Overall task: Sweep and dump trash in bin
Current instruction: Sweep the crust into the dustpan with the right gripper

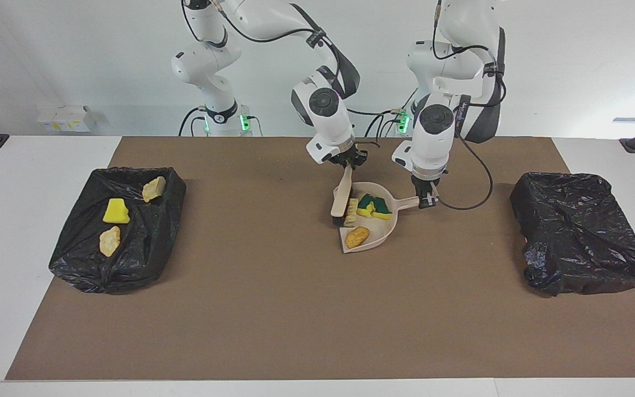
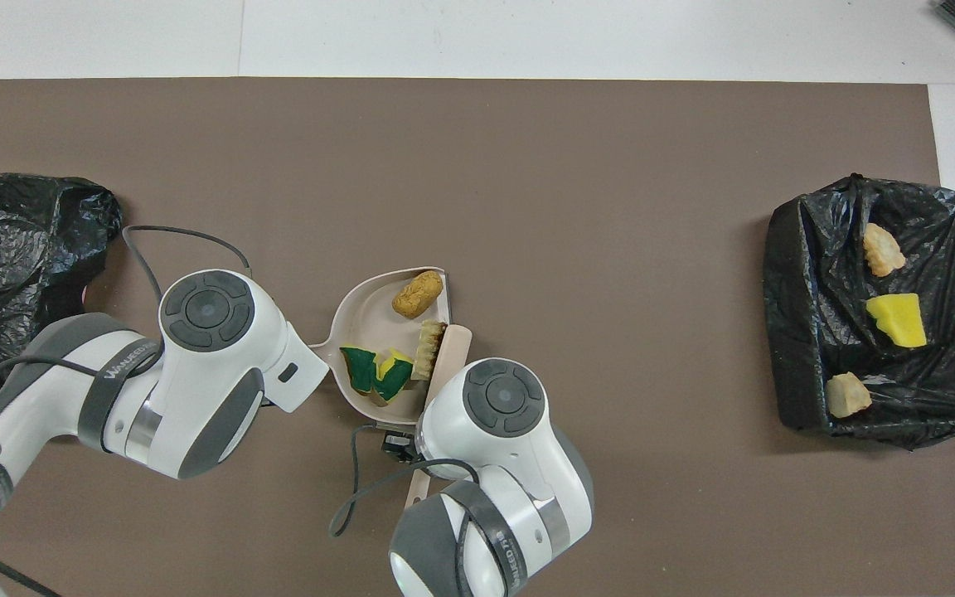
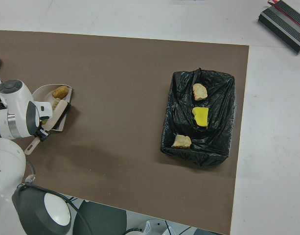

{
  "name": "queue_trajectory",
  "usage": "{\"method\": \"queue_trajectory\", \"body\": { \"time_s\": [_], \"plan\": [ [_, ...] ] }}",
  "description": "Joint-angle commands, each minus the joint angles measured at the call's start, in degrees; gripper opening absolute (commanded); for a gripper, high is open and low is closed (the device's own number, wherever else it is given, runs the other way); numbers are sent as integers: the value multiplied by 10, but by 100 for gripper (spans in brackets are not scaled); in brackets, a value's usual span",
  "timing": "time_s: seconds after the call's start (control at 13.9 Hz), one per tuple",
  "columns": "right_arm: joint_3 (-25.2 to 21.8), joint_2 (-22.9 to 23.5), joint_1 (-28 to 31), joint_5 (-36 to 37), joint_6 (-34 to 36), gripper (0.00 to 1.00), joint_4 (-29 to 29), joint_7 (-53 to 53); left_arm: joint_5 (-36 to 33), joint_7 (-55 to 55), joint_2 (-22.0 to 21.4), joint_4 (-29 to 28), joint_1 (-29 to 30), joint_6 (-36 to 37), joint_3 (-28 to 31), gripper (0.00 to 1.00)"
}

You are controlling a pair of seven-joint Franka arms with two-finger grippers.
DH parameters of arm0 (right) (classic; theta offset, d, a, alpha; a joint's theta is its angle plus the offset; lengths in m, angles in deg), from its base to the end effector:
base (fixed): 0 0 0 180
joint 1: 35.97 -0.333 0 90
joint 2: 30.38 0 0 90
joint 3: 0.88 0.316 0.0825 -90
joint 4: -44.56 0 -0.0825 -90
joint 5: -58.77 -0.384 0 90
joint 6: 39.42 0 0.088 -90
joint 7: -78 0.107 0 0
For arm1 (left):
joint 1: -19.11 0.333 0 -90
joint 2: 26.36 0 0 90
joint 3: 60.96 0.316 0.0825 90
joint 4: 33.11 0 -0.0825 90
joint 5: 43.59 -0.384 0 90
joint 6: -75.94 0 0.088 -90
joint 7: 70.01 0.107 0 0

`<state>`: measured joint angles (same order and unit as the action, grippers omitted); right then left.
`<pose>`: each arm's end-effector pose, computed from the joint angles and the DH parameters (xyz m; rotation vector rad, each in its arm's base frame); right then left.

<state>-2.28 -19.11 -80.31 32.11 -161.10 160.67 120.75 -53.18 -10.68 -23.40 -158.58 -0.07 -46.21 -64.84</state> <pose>0.4090 0.4085 0.3477 -2.8668 0.3801 0.4800 0.4877 -0.1996 0.3548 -2.1884 2.1116 0.2211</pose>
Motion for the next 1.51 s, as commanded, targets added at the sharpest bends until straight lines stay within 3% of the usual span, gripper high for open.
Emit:
{"method": "queue_trajectory", "body": {
  "time_s": [0.0, 0.36, 0.5, 0.79, 0.94, 1.15, 1.44],
  "plan": [
    [4, -55, 47, 34, 86, 0, 7, -6, -11, -2, -9, -21, -2, -14, 3, 0],
    [3, -90, 65, 99, 196, 0, 7, -32, -11, -2, -9, -21, 0, -15, 3, 0],
    [5, -99, 65, 104, 195, 0, 19, -38, -11, -2, -9, -21, 0, -16, 3, 0],
    [6, -138, 86, 147, 182, 0, 108, -171, -11, -2, -9, -22, 1, -18, 3, 0],
    [7, -122, 85, 151, 139, 0, 111, -201, -10, -2, -9, -22, 1, -18, 3, 0],
    [8, -58, 75, 152, 82, 0, 83, -233, -11, -2, -10, -22, 1, -18, 3, 0],
    [10, -20, 48, 144, 82, 0, 13, -202, -10, -2, -10, -22, 1, -19, 3, 0]
  ]
}}
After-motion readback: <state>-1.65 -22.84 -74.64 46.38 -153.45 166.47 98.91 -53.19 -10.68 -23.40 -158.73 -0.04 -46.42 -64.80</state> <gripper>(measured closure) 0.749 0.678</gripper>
